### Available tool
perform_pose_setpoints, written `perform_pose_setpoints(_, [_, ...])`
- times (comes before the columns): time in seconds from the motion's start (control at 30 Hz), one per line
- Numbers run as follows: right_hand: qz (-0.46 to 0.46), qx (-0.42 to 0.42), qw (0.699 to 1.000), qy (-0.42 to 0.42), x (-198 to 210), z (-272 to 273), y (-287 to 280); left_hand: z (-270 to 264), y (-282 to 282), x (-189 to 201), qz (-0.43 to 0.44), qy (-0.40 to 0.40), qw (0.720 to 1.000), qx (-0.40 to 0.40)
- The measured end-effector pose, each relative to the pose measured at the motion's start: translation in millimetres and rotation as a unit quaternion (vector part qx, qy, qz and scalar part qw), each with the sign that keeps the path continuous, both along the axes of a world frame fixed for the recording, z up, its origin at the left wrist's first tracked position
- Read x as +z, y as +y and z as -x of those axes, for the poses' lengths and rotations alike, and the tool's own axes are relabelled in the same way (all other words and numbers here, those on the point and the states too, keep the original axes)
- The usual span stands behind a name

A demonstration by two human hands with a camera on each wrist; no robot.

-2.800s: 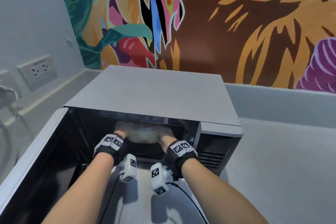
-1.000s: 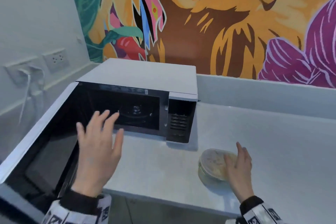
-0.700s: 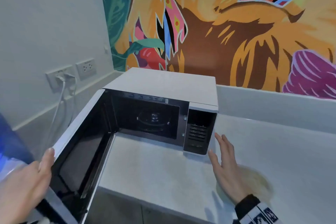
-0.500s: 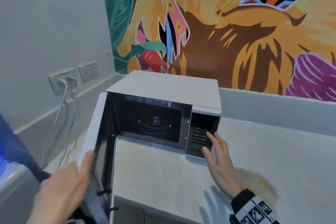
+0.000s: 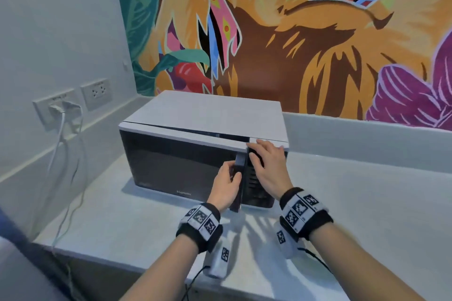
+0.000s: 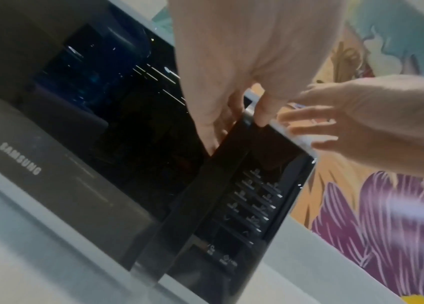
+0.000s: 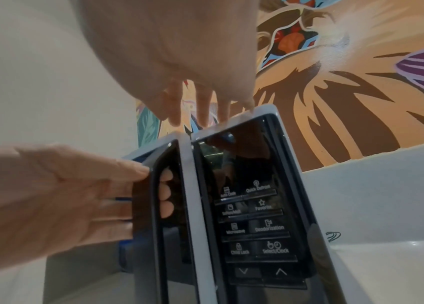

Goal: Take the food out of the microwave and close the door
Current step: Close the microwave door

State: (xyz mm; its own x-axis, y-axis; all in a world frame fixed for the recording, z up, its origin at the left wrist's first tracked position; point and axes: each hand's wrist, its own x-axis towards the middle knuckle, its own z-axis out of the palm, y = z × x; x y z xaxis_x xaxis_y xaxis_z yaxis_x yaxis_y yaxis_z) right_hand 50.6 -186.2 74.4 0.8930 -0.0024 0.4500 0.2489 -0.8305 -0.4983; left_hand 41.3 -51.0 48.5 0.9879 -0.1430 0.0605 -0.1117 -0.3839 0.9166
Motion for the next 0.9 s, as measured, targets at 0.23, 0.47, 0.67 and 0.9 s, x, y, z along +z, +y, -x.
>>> perform_pose_setpoints(0.23, [0.046,-0.061,0.995,-0.067,-7,-21,9,1,-2,-6,0.004,0.020,0.999,-0.025])
perform_pose_setpoints(0.47, [0.080,-0.105,0.988,-0.080,-4,-32,14,-21,-11,-13,-0.015,0.013,1.000,-0.019])
perform_pose_setpoints(0.67, [0.089,-0.123,0.986,-0.063,-4,-32,19,-32,-14,-19,-0.027,0.015,0.999,-0.020])
perform_pose_setpoints(0.9, [0.075,-0.095,0.992,-0.031,7,-24,20,-28,-12,-7,-0.014,0.042,0.998,-0.033])
